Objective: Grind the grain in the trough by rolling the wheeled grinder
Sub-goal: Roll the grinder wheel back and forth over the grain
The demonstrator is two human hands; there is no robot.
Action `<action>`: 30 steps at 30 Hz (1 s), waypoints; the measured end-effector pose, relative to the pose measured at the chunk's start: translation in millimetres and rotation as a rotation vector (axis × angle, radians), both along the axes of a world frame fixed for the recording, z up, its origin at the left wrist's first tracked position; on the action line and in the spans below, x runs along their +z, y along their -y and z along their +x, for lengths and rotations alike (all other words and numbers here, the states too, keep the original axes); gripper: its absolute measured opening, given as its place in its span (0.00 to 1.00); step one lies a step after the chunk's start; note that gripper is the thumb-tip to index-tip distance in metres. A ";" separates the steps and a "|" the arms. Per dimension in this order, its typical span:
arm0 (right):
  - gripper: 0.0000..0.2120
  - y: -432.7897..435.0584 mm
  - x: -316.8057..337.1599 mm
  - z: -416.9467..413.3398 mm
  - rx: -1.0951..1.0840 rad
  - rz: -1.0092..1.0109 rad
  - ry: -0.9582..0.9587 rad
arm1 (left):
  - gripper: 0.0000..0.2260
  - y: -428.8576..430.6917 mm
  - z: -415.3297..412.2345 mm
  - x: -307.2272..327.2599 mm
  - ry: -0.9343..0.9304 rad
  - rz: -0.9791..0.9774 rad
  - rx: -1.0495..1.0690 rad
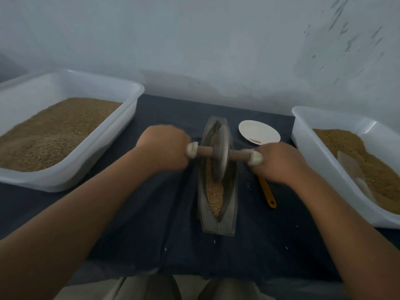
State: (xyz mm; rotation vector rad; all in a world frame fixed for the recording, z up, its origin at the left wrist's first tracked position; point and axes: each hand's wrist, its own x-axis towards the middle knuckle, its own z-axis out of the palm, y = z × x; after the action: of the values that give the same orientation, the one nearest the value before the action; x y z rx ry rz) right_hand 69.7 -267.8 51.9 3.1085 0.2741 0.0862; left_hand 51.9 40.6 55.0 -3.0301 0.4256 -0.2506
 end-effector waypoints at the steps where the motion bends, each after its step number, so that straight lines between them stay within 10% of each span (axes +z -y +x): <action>1: 0.14 5.8 1.5 -16.2 0.042 0.033 -0.046 | 0.09 -5.6 -13.9 -4.8 0.009 0.007 -0.021; 6: 0.15 8.8 13.0 -49.0 0.155 0.132 -0.153 | 0.10 -17.3 -35.7 -12.7 0.055 0.009 -0.051; 12: 0.23 -15.7 -3.4 17.8 -0.045 0.020 0.296 | 0.09 3.4 39.1 0.2 -0.017 -0.050 0.103; 24: 0.16 11.7 13.6 -51.6 0.078 0.181 -0.260 | 0.11 -10.3 -38.2 -9.0 0.160 0.079 -0.059; 30: 0.20 -5.0 -6.1 5.7 0.032 0.015 0.294 | 0.10 0.8 24.0 -10.4 0.073 -0.019 0.084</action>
State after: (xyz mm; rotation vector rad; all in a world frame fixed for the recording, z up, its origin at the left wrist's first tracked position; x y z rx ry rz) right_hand 75.4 -262.8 45.8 3.0483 0.3140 0.5407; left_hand 75.9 39.8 44.6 -3.0369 0.2908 -0.3609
